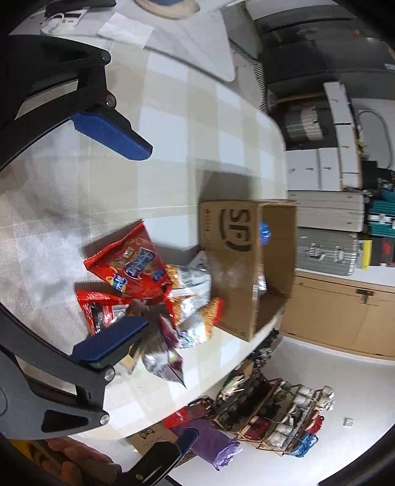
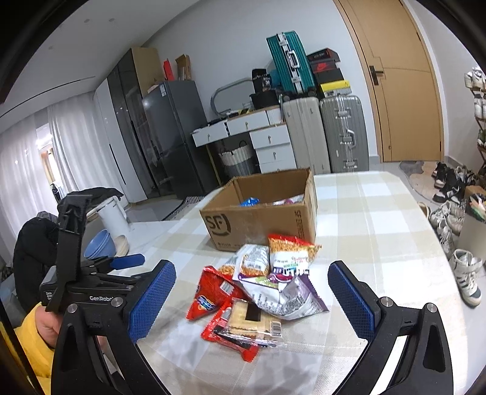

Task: Organize snacks
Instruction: 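Move both open tools back toward the snack pile on the table, then grasp the red chip bag with the left tool while the right tool grasps the purple-white bag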

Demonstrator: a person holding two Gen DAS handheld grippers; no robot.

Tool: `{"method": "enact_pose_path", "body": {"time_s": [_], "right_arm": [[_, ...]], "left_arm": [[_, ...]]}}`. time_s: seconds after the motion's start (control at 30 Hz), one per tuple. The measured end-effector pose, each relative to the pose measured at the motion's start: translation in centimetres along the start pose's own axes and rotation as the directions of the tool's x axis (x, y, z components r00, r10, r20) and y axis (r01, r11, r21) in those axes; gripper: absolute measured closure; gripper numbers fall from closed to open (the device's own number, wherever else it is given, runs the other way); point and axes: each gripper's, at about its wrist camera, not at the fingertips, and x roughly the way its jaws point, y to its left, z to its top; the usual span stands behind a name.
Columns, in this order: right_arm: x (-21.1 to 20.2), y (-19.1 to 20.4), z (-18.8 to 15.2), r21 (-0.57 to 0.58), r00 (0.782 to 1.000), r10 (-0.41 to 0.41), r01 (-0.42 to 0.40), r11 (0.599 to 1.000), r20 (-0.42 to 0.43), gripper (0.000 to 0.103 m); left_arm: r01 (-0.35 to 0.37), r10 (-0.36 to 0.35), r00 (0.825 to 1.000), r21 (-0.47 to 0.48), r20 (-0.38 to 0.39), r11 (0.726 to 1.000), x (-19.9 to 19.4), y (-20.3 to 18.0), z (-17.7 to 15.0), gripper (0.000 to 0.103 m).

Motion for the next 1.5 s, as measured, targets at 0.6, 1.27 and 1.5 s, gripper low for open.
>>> {"method": "enact_pose_path", "body": {"time_s": [0.6, 1.27, 1.5], "right_arm": [[6.7, -4.9, -2.0, 0.120, 0.991, 0.026, -0.010, 0.993, -0.135, 0.001], [8.2, -5.3, -2.2, 0.127, 0.985, 0.024, -0.002, 0.992, -0.173, 0.001], [7.9, -4.9, -2.2, 0.124, 0.985, 0.023, -0.001, 0.992, -0.171, 0.001]], "left_arm": [[0.131, -0.135, 0.970, -0.030, -0.202, 0.991, 13.0, 0.0, 0.4, 0.011], [0.259, -0.258, 0.956, -0.010, -0.139, 0.966, 14.5, -0.3, 3.0, 0.066], [0.273, -0.276, 0.954, -0.039, -0.117, 0.961, 12.1, 1.4, 1.2, 0.066]]}}
